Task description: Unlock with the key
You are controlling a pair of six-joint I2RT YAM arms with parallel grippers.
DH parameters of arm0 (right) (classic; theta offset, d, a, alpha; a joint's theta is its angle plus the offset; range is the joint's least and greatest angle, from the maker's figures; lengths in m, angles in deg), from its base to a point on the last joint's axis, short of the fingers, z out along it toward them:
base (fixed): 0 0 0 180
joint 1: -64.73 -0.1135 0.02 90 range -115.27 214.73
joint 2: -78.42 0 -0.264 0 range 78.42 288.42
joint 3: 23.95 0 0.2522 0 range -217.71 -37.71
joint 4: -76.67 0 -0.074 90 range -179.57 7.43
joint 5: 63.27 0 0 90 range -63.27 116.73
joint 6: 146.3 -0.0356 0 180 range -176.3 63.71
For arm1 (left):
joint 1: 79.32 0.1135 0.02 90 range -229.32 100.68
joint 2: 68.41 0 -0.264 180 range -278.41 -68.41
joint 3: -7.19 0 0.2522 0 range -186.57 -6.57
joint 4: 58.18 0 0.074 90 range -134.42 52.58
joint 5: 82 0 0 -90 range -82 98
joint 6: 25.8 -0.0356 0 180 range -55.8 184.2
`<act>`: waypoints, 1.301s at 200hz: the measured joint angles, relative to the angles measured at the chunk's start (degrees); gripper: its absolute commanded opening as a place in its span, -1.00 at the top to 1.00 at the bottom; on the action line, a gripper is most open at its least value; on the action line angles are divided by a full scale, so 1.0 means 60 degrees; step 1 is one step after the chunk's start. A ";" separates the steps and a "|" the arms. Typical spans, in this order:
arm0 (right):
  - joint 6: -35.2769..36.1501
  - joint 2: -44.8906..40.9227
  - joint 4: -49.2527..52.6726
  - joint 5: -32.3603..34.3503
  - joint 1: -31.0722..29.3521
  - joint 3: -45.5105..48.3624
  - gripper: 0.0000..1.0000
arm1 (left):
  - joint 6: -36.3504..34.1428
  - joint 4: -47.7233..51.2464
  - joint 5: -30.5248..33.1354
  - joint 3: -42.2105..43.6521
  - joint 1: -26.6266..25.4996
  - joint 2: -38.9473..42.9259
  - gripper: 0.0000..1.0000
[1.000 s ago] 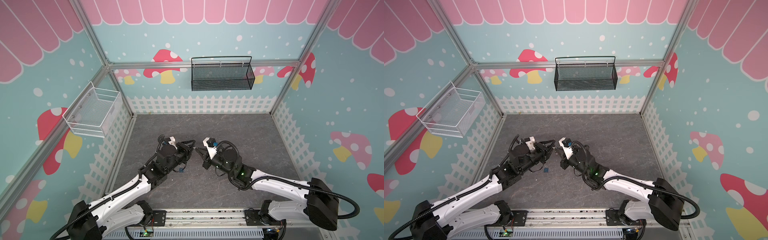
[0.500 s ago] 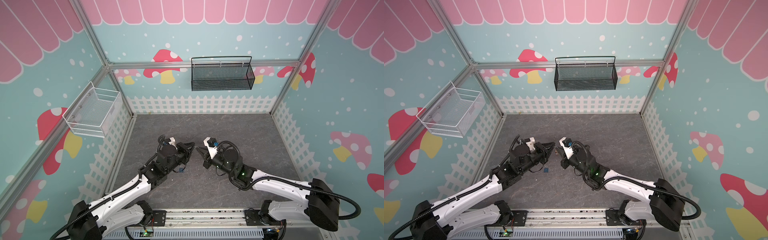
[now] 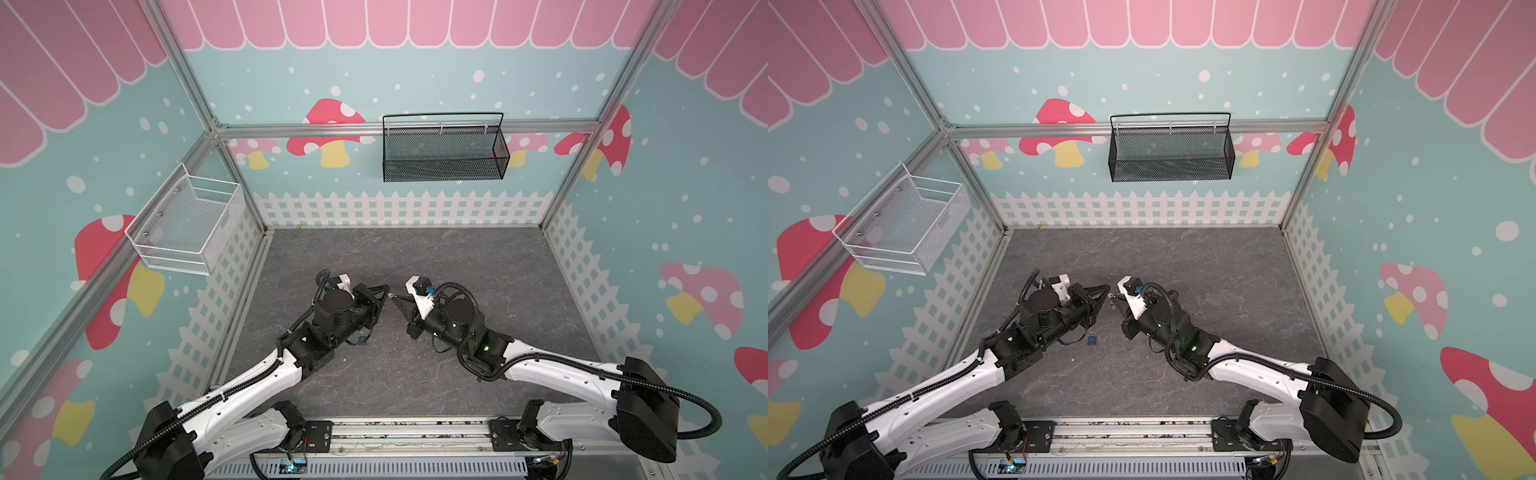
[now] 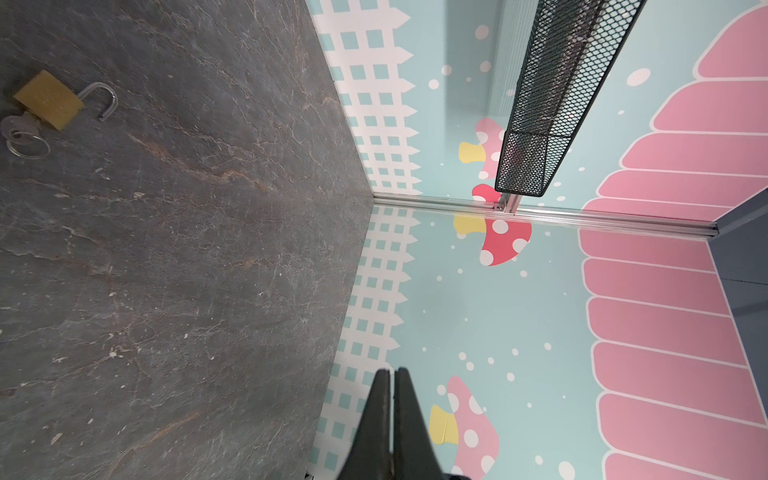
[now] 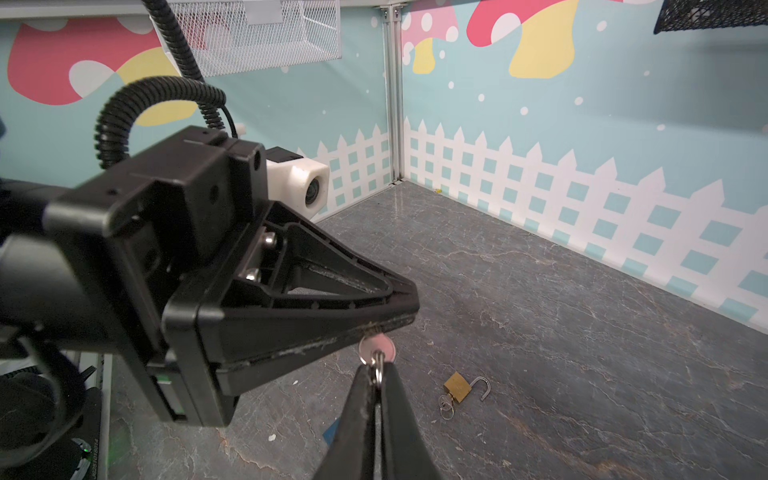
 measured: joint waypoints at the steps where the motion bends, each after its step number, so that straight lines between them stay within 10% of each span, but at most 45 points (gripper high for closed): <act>1: -0.0011 0.0000 0.0004 -0.0004 0.0000 0.0000 0.49 | -0.0004 0.0004 0.0000 0.0000 0.0000 0.0000 1.00; 130: -0.1271 -0.0743 0.2838 -0.1060 0.0634 -0.1439 -0.14 | -0.4138 0.0634 -0.0069 -0.0506 0.0521 0.0120 1.00; 260: -0.3650 -0.0554 0.4058 -0.6156 0.3319 -0.2142 -0.18 | -0.8517 -0.1304 -0.1993 -0.0306 0.1009 -0.0135 1.00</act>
